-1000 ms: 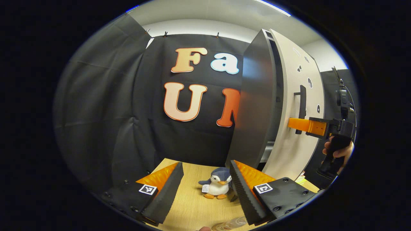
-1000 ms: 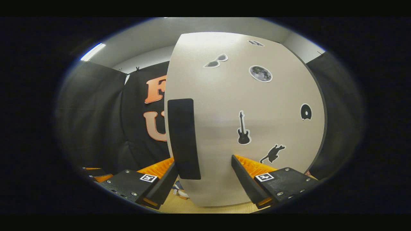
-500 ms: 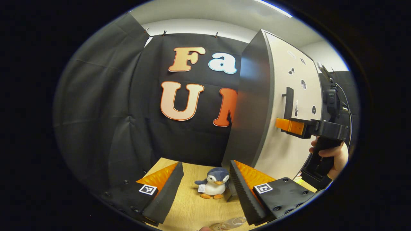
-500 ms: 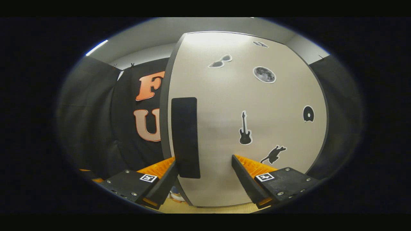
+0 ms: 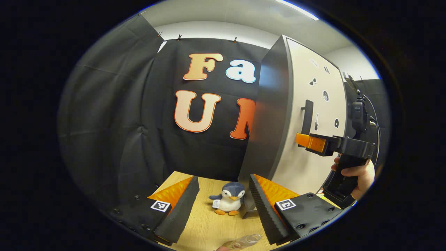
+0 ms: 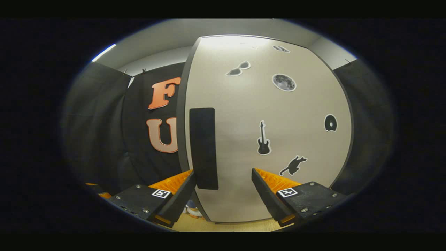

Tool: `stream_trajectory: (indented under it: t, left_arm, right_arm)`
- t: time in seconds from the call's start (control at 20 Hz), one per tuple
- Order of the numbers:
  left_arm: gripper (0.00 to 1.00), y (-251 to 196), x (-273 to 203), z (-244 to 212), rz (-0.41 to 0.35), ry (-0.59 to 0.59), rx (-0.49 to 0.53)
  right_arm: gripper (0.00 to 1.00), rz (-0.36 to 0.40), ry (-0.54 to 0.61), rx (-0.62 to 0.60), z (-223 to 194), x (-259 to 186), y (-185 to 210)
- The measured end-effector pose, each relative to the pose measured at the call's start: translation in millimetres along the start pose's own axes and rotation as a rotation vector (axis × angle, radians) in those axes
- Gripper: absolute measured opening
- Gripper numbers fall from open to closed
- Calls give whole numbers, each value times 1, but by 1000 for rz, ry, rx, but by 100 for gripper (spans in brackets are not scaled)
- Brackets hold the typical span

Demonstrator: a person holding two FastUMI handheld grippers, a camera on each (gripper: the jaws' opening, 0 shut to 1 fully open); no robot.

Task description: Open the cabinet door with the right hand, grasp the bottle in the cabinet with the left hand and place it on the coaster, then close the cabinet door with the right hand.

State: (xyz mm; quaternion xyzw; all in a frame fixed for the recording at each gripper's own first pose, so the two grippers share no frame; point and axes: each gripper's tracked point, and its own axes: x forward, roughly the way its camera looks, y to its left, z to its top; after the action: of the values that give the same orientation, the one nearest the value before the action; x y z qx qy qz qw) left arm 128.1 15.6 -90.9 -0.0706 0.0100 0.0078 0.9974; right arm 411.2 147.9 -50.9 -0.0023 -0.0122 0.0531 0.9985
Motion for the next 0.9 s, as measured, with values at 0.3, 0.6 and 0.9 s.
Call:
stream_trajectory:
  t: [0.3, 0.6, 0.9]
  left_arm:
    - [95, -35, -30, 9, -11, -4, 14]
    - [95, -82, -76, 18, -1, -26, 71]
    - [94, -125, -124, 36, -38, -52, 89]
  right_arm:
    - [96, -2, 20, -16, 6, -88, -24]
    - [95, -46, 30, -30, 1, -186, -67]
    - [95, -68, 32, -29, 3, -266, -91]
